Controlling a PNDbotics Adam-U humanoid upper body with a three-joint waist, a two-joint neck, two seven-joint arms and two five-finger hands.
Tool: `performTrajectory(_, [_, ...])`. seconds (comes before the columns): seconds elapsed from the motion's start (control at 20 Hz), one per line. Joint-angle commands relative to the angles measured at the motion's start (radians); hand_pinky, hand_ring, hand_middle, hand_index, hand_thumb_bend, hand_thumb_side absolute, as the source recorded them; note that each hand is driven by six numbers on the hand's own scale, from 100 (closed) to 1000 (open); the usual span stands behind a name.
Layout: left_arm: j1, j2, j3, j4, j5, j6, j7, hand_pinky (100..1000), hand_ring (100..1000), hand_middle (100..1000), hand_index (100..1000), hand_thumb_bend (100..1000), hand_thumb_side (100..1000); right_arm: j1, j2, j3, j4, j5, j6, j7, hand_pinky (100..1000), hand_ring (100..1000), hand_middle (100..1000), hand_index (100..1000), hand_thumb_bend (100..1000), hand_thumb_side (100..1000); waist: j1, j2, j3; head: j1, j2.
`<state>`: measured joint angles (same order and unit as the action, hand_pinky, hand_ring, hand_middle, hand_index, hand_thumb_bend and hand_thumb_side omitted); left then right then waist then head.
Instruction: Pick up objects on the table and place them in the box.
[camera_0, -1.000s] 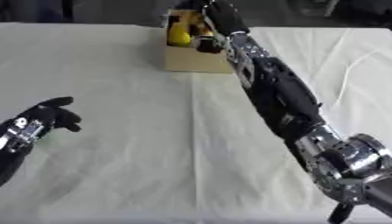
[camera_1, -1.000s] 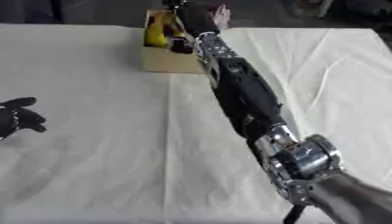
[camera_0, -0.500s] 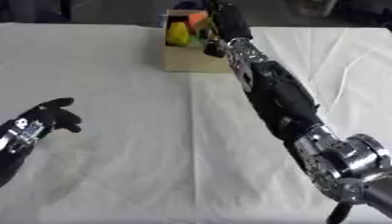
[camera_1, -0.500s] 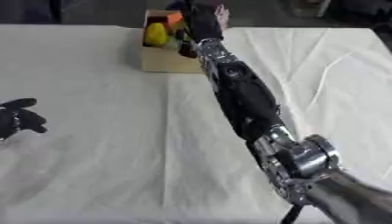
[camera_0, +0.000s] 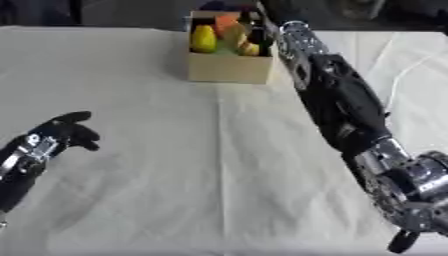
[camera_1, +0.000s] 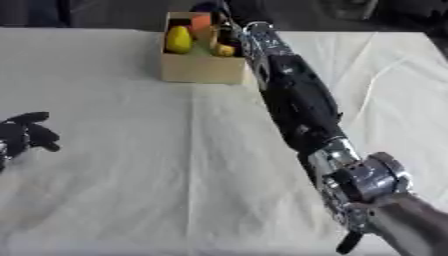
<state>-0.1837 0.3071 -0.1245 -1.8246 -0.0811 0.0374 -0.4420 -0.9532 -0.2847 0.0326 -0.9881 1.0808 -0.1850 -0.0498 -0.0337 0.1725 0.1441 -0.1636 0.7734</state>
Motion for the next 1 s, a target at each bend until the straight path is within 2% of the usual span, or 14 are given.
performTrajectory(0.05, [0.004,0.012,0.017,-0.011,-0.007,-0.001,0.011,853,668,651,923,100,993,0.079,-0.105,0.019,-0.222,-0.185,-0.077,0.078,1000,992,1000,1000,100,100,-0.007,-0.028,-0.008,0.023,-0.003])
performTrajectory(0.2, [0.017,0.017,0.029,-0.009,-0.011,0.0,0.022,853,668,651,923,100,996,0.254,-0.159,0.0,-0.435,-0.346,-0.083,0.119,1000,985,1000,1000,100,100,-0.012,-0.03,-0.024,0.048,-0.003])
performTrajectory(0.3, [0.024,0.02,0.038,-0.009,-0.014,0.0,0.032,853,667,651,922,100,995,0.377,-0.165,-0.025,-0.548,-0.443,-0.08,0.132,994,966,1000,1000,100,129,-0.015,-0.03,-0.039,0.066,-0.003])
performTrajectory(0.35, [0.026,0.02,0.042,-0.01,-0.017,-0.001,0.037,852,667,651,922,100,984,0.436,-0.161,-0.042,-0.597,-0.487,-0.08,0.134,979,949,987,1000,100,189,-0.018,-0.029,-0.047,0.075,-0.003])
performTrajectory(0.45, [0.03,0.017,0.052,-0.011,-0.032,-0.004,0.051,852,667,649,920,100,981,0.558,-0.132,-0.086,-0.672,-0.56,-0.083,0.11,935,907,944,1000,100,400,-0.023,-0.026,-0.064,0.095,-0.003])
performTrajectory(0.55, [0.036,0.01,0.06,-0.009,-0.046,-0.008,0.069,850,664,645,919,100,981,0.655,-0.099,-0.115,-0.717,-0.615,-0.096,0.067,902,875,906,1000,100,406,-0.025,-0.022,-0.078,0.113,-0.003])
performTrajectory(0.75, [0.045,-0.005,0.075,-0.007,-0.067,-0.019,0.113,847,656,634,911,100,942,0.761,-0.026,-0.146,-0.734,-0.663,-0.124,-0.017,833,795,828,970,100,482,-0.02,-0.014,-0.096,0.147,-0.003])
performTrajectory(1.0, [0.049,-0.01,0.087,-0.004,-0.069,-0.036,0.174,846,656,631,904,100,916,0.796,0.015,-0.15,-0.729,-0.698,-0.144,-0.083,799,750,779,949,100,504,-0.01,0.003,-0.111,0.187,-0.003])
